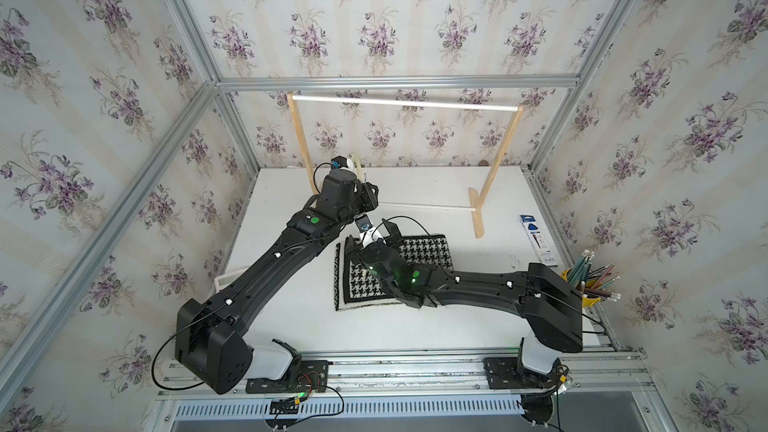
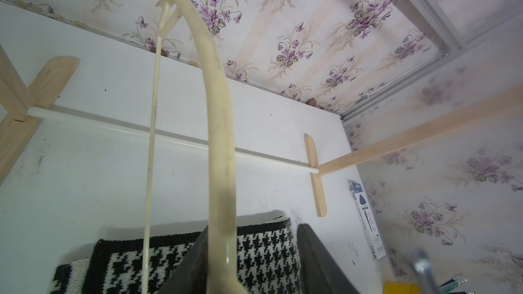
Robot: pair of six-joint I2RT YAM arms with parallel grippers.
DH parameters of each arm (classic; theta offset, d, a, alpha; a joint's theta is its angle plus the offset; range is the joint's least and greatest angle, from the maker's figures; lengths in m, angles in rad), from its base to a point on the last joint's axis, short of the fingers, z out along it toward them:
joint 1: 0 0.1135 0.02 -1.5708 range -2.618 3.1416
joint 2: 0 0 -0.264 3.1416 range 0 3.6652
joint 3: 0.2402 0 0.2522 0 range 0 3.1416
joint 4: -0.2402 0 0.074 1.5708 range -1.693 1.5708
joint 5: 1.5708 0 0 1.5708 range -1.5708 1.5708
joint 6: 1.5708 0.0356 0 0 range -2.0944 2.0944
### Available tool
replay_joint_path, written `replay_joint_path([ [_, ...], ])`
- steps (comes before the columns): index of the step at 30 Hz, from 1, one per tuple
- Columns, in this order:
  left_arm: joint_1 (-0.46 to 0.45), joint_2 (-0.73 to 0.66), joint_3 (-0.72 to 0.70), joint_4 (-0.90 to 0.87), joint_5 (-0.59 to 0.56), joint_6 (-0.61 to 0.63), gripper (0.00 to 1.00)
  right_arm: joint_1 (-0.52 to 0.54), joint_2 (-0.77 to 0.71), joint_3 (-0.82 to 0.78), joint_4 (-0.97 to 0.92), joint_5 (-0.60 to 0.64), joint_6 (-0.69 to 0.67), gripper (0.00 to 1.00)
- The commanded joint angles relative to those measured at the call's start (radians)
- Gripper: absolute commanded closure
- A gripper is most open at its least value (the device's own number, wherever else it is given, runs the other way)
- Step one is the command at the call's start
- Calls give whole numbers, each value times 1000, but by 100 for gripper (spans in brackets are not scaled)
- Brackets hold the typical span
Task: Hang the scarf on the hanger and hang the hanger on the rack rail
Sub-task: Pick up the hanger from the clothesline, then adjust the hanger.
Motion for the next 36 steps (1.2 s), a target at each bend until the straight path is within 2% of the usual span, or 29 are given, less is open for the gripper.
replay_joint_path([
  [1,-2,-11,-5,81,12,8,100,5,-41,-40,-35,-47,-8,3],
  [9,-1,-20,4,59,-1,10,100,5,-229,-225,-5,-69,43,4],
  [16,-1,-15,11,59,10,-14,100,6,-438,-389,-49,-167,108,4],
  [21,9,-11,1,80,86,-75,100,3,-568,-445,-127,-188,210,5],
  [27,38,-4,29,14,213,-117,100,-6,-684,-449,-198,-161,274,13],
  [33,80,-32,18,-41,315,-145,100,-43,-722,-418,-302,-213,338,12],
  [36,102,-42,-5,-43,346,-162,100,-108,-726,-420,-355,-293,382,11],
])
